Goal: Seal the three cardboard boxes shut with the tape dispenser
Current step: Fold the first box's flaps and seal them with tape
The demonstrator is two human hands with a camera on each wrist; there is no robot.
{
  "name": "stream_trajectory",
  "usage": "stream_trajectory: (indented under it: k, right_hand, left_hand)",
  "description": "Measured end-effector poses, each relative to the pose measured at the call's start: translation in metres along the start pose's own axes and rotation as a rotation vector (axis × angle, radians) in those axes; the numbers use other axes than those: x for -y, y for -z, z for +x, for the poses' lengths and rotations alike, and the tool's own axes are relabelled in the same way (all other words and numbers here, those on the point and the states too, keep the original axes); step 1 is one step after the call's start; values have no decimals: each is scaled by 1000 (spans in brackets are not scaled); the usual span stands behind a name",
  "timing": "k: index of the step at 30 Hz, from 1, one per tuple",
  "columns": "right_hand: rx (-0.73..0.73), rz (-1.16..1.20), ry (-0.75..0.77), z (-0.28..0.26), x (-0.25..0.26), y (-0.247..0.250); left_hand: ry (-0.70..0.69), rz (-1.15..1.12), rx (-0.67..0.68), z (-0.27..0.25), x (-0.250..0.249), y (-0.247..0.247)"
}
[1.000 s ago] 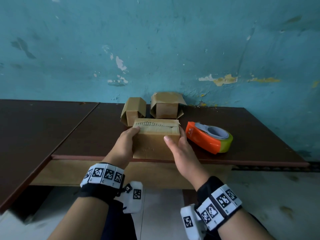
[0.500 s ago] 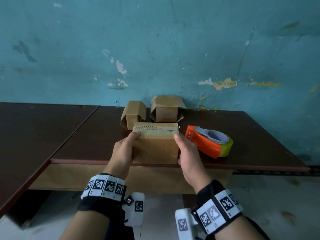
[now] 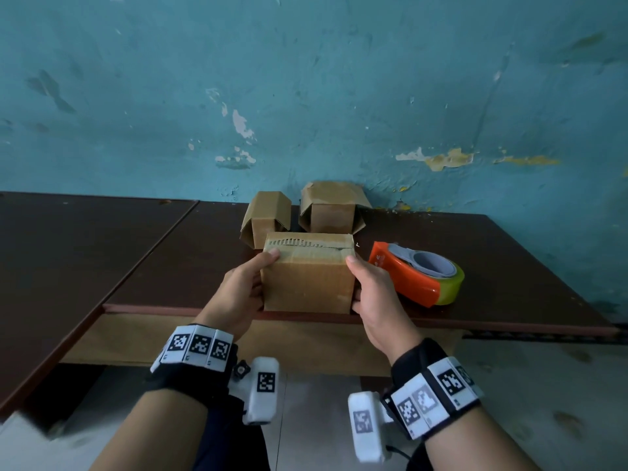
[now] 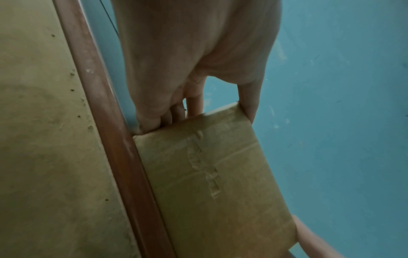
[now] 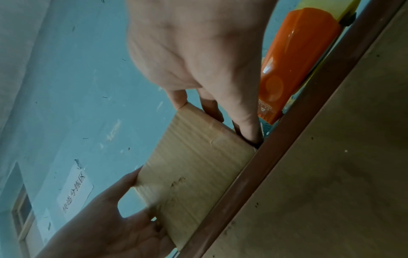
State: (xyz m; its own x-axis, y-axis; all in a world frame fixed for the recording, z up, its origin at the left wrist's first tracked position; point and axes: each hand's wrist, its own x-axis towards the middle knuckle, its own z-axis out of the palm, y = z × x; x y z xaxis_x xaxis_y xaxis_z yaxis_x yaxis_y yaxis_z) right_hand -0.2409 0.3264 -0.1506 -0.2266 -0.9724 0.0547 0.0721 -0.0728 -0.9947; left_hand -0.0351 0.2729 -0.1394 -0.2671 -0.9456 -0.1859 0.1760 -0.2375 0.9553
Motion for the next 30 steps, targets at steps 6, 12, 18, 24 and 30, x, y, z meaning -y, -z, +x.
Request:
stream_trajectory:
  k: [6, 12, 18, 24, 30]
  right_hand:
    - [4, -22, 6, 1, 3, 6]
    - [-40, 8, 14, 3, 6, 6]
    - [-110, 4, 16, 2, 0, 1]
    - [-103, -73, -10, 1, 1, -12]
    - [-35, -240, -60, -10, -10, -44]
  left_hand:
    - [-46, 126, 184, -5, 3, 21]
    - [-194, 312, 146, -12, 0, 26]
    - [-257, 399, 31, -9, 4, 21]
    - [-345, 402, -28, -13, 11, 17]
    - [-365, 606, 57, -12, 19, 4]
